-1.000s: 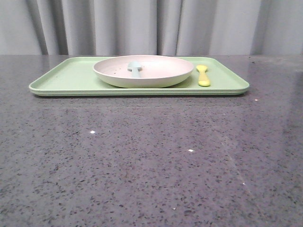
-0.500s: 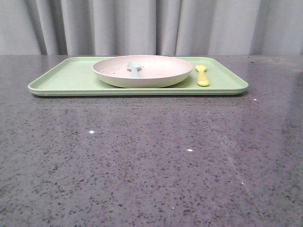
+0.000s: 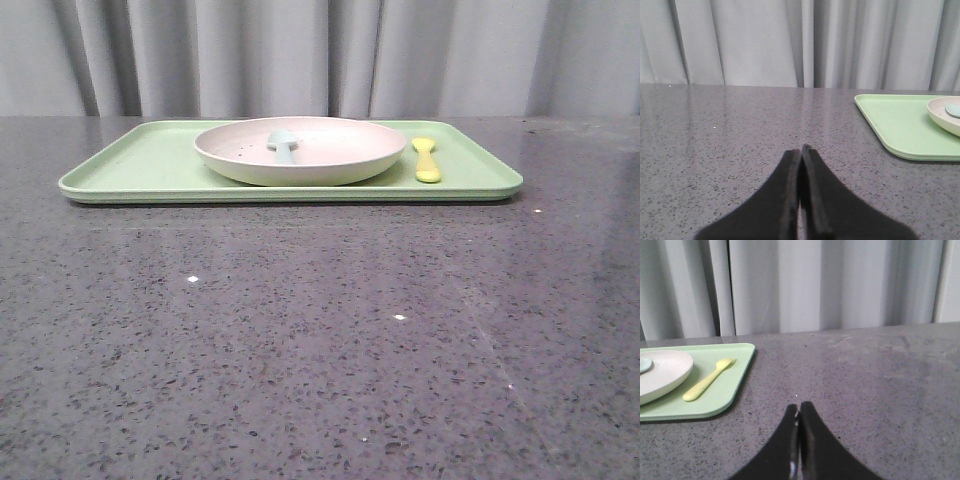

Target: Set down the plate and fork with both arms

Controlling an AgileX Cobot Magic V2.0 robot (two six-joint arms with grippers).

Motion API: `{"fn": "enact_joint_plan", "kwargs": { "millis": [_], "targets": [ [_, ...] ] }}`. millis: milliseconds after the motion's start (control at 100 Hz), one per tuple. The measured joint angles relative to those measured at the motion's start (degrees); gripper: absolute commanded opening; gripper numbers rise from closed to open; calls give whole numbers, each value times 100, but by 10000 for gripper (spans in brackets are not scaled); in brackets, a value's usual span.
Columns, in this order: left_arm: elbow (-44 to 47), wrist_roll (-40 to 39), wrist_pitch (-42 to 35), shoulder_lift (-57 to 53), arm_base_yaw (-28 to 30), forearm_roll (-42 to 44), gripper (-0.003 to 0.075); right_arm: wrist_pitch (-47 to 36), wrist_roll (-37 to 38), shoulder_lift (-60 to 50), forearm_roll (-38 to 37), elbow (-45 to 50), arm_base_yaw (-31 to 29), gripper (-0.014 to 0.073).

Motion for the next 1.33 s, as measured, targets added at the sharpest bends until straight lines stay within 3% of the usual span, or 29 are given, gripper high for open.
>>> {"fn": "enact_joint_plan", "kwargs": {
  "millis": [330, 1330],
  "targets": [
    [0, 10, 0, 0, 0, 0, -20, 428, -9, -851, 226, 611, -12, -8],
    [0, 10, -11, 0, 0, 0, -20, 683, -9, -878, 285, 636, -12, -8]
  ]
}}
